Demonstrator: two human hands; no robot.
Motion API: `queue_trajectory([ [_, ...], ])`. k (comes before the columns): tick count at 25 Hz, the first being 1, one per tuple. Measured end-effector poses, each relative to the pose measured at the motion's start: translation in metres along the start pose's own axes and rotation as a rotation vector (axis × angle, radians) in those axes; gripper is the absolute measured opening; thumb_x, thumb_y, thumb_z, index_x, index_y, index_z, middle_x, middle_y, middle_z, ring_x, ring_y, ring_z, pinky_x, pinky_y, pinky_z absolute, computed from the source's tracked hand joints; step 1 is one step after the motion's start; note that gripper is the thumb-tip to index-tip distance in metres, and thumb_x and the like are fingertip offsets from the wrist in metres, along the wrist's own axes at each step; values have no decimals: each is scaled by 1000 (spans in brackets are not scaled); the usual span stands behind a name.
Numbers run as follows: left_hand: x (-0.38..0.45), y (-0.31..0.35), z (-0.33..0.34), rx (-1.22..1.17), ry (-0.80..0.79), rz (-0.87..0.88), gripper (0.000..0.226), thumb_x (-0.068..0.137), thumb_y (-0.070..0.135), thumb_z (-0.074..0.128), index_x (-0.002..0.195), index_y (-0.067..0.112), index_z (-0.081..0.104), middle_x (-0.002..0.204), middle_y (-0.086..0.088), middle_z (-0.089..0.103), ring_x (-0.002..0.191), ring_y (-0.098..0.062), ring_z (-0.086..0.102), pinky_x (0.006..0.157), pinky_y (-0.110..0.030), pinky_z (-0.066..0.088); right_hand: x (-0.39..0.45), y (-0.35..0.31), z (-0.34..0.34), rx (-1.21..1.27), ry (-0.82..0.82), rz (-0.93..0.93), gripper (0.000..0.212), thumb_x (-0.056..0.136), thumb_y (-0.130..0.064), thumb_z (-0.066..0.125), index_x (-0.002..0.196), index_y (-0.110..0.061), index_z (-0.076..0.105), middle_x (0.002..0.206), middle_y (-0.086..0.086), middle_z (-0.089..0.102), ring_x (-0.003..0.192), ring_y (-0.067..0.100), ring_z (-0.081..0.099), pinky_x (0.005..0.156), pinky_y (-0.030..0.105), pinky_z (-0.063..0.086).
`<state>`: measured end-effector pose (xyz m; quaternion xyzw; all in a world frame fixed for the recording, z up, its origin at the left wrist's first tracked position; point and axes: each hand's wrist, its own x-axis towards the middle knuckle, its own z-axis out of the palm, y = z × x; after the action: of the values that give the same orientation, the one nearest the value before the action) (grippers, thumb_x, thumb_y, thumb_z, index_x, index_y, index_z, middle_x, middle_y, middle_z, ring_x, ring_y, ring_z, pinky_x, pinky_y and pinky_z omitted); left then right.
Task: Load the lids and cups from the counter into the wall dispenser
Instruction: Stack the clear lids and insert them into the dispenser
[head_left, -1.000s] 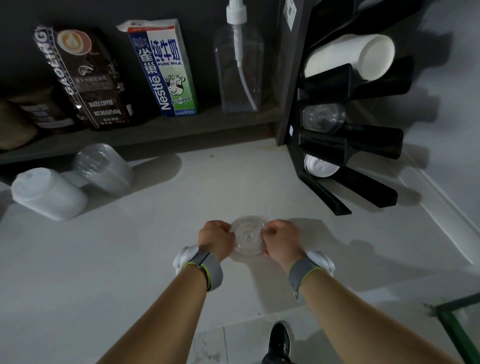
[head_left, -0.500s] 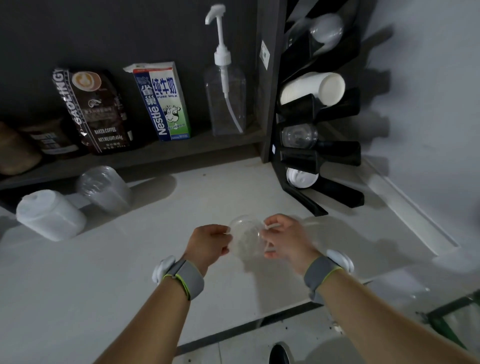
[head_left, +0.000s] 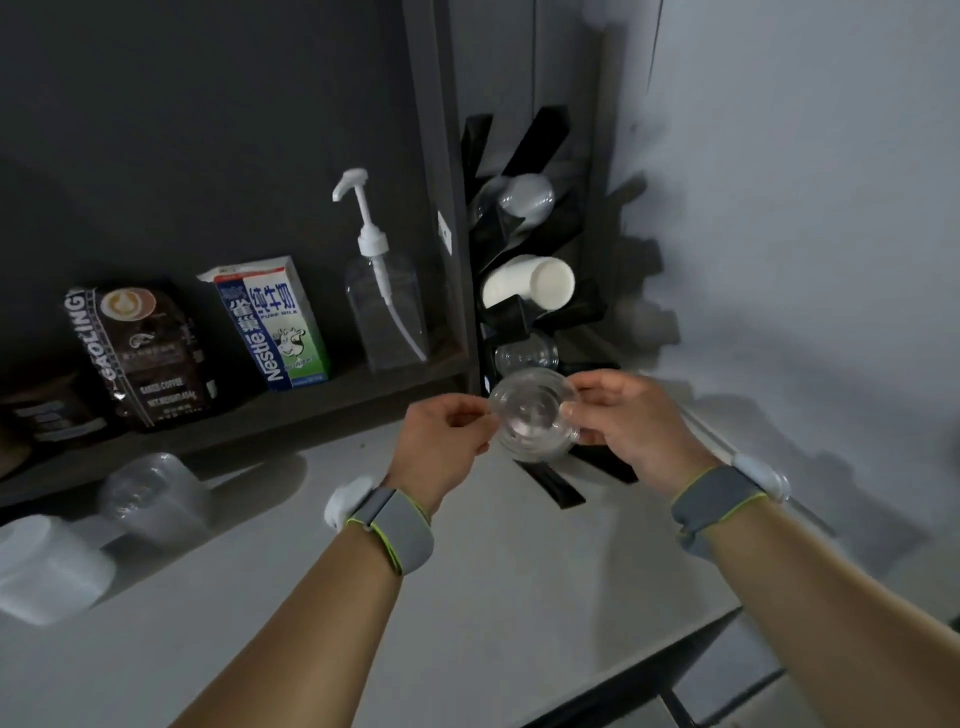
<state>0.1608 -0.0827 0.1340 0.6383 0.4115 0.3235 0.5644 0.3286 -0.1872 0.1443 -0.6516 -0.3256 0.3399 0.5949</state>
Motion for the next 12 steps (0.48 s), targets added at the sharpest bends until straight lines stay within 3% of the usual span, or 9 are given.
queue_trajectory([
  [3, 18, 9, 22, 49, 60, 86, 11, 82, 10, 75, 86, 20, 73, 79, -3, 73, 70, -15, 66, 76, -30, 60, 22, -9, -27, -23, -1, -70, 28, 79, 0, 73, 107, -7, 71, 85, 11, 66, 70, 18, 62, 64, 24, 56],
  [7, 40, 11, 49, 98, 150, 173, 12, 79, 18, 78, 87, 25, 74, 83, -1, 77, 78, -17, 73, 78, -37, 61, 56, -23, -52, -181, 56, -138, 20, 76, -6, 78, 95, -7, 72, 78, 4, 68, 67, 11, 61, 57, 4, 48],
  [12, 59, 5, 74, 108, 261, 169, 16, 79, 14, 78, 89, 26, 77, 76, 15, 74, 65, 8, 67, 66, -9, 53, 100, -15, -63, -187, 18, -131, 19, 73, -4, 80, 91, -7, 73, 76, 1, 69, 67, 9, 60, 56, 0, 45],
])
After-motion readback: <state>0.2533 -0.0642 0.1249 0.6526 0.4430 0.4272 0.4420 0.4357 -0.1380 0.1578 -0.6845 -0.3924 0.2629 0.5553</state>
